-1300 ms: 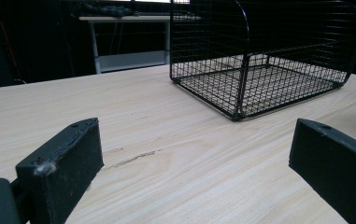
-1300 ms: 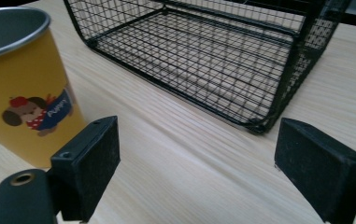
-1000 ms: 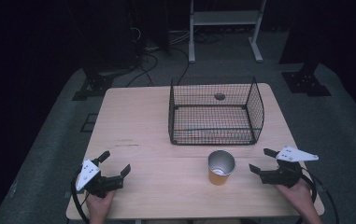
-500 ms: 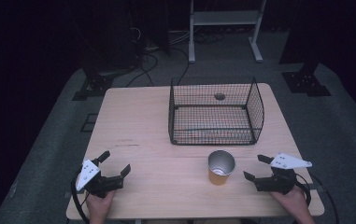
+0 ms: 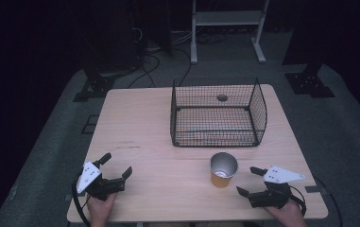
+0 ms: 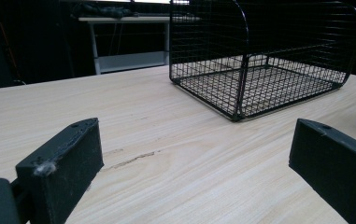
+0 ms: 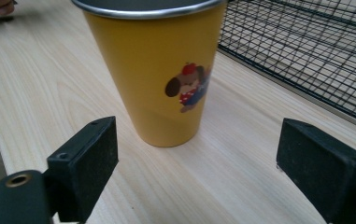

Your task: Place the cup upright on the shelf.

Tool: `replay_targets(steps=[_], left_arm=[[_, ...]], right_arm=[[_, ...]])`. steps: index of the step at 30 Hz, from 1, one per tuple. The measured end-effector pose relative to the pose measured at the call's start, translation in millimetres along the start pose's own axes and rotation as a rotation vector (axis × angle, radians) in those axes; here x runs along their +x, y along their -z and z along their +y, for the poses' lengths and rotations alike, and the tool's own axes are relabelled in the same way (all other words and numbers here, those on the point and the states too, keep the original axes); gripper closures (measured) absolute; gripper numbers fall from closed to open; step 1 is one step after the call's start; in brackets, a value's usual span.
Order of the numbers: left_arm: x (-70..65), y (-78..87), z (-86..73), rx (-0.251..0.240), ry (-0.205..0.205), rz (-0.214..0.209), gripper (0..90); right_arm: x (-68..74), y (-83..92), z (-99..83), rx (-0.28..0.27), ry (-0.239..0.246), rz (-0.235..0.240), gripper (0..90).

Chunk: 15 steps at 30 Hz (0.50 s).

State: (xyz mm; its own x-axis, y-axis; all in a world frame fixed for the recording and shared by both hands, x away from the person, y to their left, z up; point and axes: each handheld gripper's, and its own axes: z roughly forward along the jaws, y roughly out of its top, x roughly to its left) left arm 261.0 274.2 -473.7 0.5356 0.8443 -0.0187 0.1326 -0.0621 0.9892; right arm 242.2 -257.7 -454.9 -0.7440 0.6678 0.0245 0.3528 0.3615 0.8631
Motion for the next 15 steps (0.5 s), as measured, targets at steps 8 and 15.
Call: replay_targets(steps=[8,15], left_arm=[[-0.1,0.0,0.0,0.001,0.0,0.0,2.3],[-0.1,-0.1,0.0,0.001,0.0,0.0,2.3]], right_arm=[[6.6,-8.4,5.1,-0.004,-0.012,0.027,2.9],[11.4,-20.7,13.2,-0.001,0.003,0.037,2.5]])
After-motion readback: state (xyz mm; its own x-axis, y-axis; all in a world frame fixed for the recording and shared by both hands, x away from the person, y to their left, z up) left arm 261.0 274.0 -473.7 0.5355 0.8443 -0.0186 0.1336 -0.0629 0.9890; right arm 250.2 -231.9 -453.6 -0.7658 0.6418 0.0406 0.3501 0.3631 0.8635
